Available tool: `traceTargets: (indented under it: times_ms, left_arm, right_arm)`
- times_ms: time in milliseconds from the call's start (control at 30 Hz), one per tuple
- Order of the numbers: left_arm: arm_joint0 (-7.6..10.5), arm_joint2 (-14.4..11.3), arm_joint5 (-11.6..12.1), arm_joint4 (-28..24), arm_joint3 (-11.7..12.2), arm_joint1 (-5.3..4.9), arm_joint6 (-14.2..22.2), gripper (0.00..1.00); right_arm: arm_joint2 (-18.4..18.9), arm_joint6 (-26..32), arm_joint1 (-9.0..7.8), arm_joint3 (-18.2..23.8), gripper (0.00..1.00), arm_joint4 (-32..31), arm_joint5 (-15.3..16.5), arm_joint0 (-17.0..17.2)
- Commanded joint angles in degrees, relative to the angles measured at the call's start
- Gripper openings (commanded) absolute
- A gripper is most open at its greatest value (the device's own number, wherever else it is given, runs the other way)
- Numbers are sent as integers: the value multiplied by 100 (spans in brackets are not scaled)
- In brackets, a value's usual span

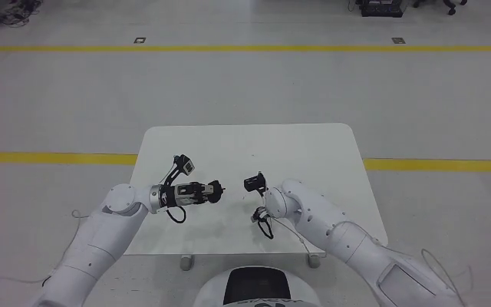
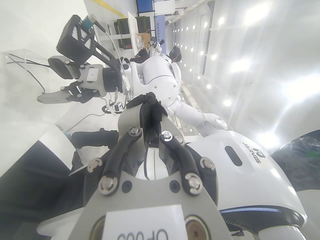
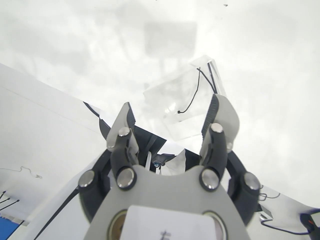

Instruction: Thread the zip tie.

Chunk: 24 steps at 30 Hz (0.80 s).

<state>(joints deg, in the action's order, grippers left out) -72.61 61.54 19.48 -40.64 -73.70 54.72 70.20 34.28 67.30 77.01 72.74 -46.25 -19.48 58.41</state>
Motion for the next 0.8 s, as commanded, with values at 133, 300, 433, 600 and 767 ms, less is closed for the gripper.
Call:
traceTargets:
  times_ms: [133, 300, 433, 600, 767]
  left_arm:
    - [0, 0, 0, 0, 0, 0, 0, 0]
    - [0, 0, 0, 0, 0, 0, 0, 0]
    - [0, 0, 0, 0, 0, 0, 0, 0]
    - [0, 0, 0, 0, 0, 0, 0, 0]
    - [0, 0, 0, 0, 0, 0, 0, 0]
  right_arm:
    - [194, 98, 97, -105, 39, -186, 0, 75]
    - [300, 320, 195, -185, 35, -434, 0, 133]
    - [364, 437, 280, -288, 33, -588, 0, 152]
    - [416, 549, 398, -458, 31, -859, 0, 150]
    - [502, 624, 539, -630, 30, -1091, 0, 164]
